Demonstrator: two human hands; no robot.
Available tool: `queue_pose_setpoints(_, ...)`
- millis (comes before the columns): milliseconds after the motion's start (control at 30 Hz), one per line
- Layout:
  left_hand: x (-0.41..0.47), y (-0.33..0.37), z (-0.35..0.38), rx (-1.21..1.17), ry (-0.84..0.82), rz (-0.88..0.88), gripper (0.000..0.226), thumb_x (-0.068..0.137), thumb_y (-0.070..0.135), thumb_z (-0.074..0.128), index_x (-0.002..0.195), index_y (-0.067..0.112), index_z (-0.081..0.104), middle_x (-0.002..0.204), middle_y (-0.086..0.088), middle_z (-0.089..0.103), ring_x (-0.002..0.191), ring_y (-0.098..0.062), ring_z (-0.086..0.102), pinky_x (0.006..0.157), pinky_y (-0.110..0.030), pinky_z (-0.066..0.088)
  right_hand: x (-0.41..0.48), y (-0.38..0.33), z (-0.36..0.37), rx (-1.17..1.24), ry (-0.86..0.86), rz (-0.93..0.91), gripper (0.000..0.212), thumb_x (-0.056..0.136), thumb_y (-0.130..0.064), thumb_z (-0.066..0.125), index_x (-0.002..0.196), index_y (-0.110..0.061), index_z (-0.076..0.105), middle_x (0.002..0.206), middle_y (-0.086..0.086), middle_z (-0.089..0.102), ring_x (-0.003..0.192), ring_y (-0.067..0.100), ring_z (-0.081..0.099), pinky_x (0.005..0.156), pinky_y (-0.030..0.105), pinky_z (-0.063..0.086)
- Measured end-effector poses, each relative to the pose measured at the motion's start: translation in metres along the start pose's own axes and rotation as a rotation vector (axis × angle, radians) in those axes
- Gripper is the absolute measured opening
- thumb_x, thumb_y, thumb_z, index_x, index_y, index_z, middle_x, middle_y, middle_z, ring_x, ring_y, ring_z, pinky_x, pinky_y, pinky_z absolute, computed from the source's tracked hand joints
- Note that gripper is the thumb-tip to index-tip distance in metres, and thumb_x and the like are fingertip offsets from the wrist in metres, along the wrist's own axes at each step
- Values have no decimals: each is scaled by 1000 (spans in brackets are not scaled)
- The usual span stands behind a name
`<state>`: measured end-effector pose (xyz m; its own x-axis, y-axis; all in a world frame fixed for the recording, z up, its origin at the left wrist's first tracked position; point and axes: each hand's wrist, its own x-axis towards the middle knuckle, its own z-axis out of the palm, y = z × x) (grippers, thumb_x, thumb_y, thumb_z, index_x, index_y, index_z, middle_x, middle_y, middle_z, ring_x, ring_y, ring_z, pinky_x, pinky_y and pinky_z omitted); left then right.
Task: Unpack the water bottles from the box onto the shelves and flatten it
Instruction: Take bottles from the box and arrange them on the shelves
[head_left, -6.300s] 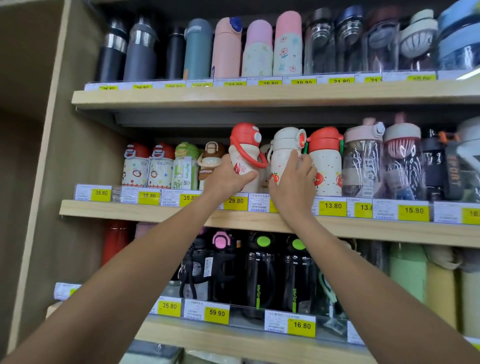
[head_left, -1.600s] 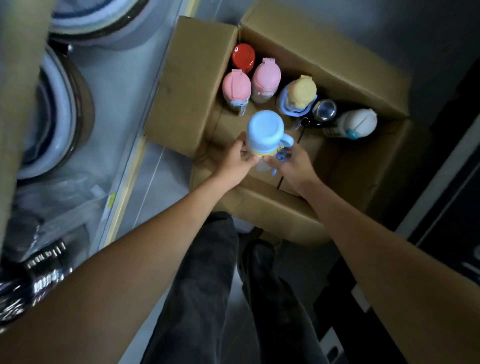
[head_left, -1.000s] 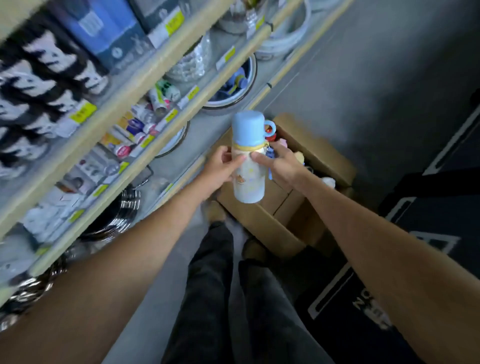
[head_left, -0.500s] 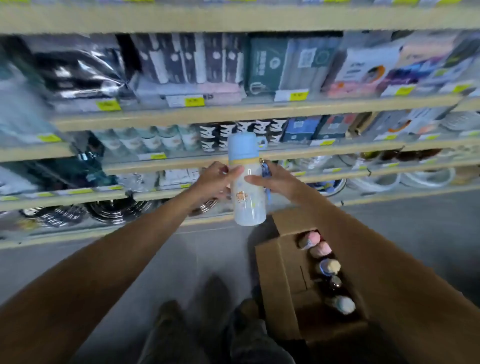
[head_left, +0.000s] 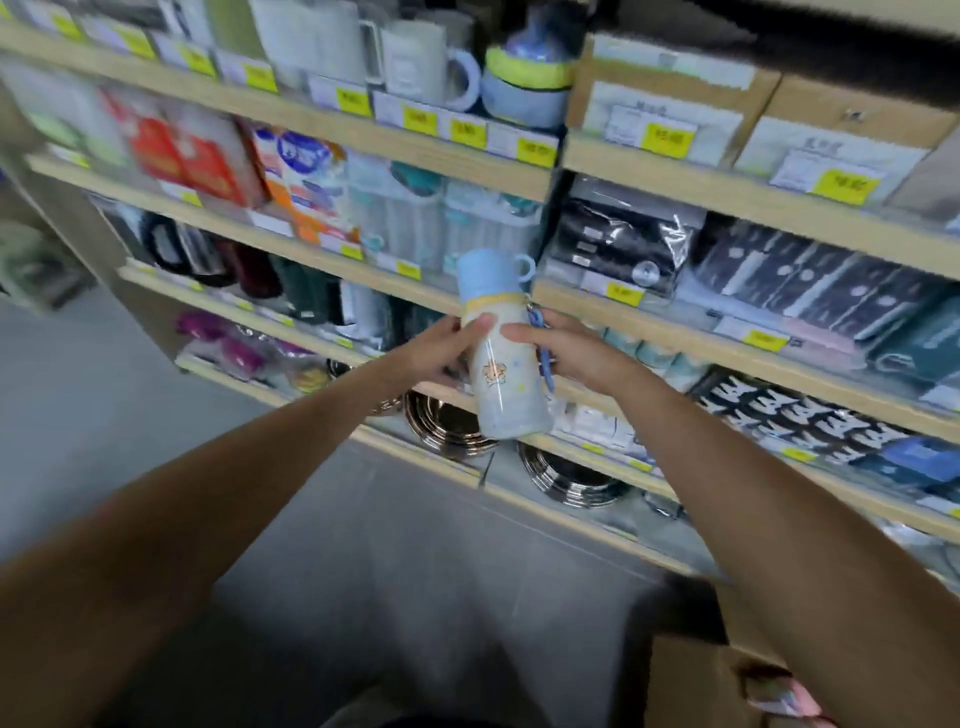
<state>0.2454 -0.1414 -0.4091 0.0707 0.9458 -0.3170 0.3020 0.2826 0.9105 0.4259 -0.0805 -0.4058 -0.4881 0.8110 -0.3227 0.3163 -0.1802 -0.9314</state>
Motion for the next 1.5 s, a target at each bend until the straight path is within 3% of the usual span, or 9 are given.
queue_pose_setpoints(67, -12, -7, -55, -29, 48, 31, 36, 97, 46, 39, 111, 16, 54, 93, -2, 65, 66, -2, 68, 56, -17, 55, 29, -31, 43, -24, -26, -35, 29, 75, -34, 77, 100, -24, 66, 93, -5, 75, 84, 12, 71, 67, 24, 55)
queue_pose_setpoints(333, -50, -44, -212, -246, 118, 106, 60, 84, 60, 53, 125, 16, 54, 119, -6, 67, 107, -23, 66, 93, -40, 52, 111, -119, 171, -81, -170, -163, 31, 69, -44, 75, 93, -27, 66, 86, -7, 74, 70, 9, 70, 59, 23, 53)
queue_pose_setpoints(700, -66, -81, -382, -397, 556, 175, 37, 83, 47, 65, 108, 20, 60, 99, -3, 73, 85, -18, 71, 64, -29, 57, 248, -213, 335, -30, -427, -291, 28, 82, -26, 70, 108, -21, 62, 103, 3, 73, 98, 20, 68, 84, 38, 55)
queue_pose_setpoints(800, -51, -87, -443, -422, 750, 138, 47, 79, 43, 71, 111, 16, 50, 101, -3, 66, 79, -14, 67, 59, -25, 54, 302, -239, 384, -24, -434, -335, 32, 82, -30, 68, 112, -23, 60, 113, 6, 68, 107, 26, 64, 98, 48, 48)
queue_pose_setpoints(900, -35, -90, -503, -263, 881, 97, 69, 77, 41, 75, 122, 11, 32, 101, 4, 54, 85, -10, 59, 62, -21, 48, 355, -270, 426, -58, -439, -345, 42, 73, -45, 73, 111, -32, 61, 112, 4, 69, 103, 24, 65, 90, 46, 52)
queue_pose_setpoints(1100, -19, -103, -620, -179, 718, 161, 67, 80, 1, 71, 133, -1, 31, 120, -10, 56, 107, -16, 60, 83, -24, 55, 437, -337, 507, -215, -462, -414, 62, 56, -60, 76, 111, -35, 61, 107, -10, 71, 98, 10, 68, 79, 31, 55)
queue_pose_setpoints(1200, -20, -110, -672, -222, 690, 186, 61, 84, 4, 68, 132, 6, 31, 109, -1, 59, 88, 2, 63, 67, -15, 55, 467, -367, 541, -230, -452, -430, 76, 54, -62, 74, 121, -29, 59, 112, -5, 69, 99, 14, 67, 83, 37, 56)
queue_pose_setpoints(1333, -14, -124, -738, -314, 697, 136, 73, 84, 24, 69, 140, 22, 22, 134, -1, 48, 120, -16, 53, 97, -39, 50, 500, -406, 577, -257, -476, -467, 77, 56, -60, 72, 124, -26, 58, 113, 1, 69, 103, 21, 67, 87, 43, 55)
queue_pose_setpoints(1500, 6, -122, -815, -447, 615, 185, 78, 79, 27, 74, 137, 26, 22, 139, -1, 44, 126, -19, 49, 99, -51, 47, 541, -452, 612, -279, -420, -512, 53, 63, -59, 71, 110, -34, 64, 108, -5, 71, 101, 13, 67, 90, 37, 54)
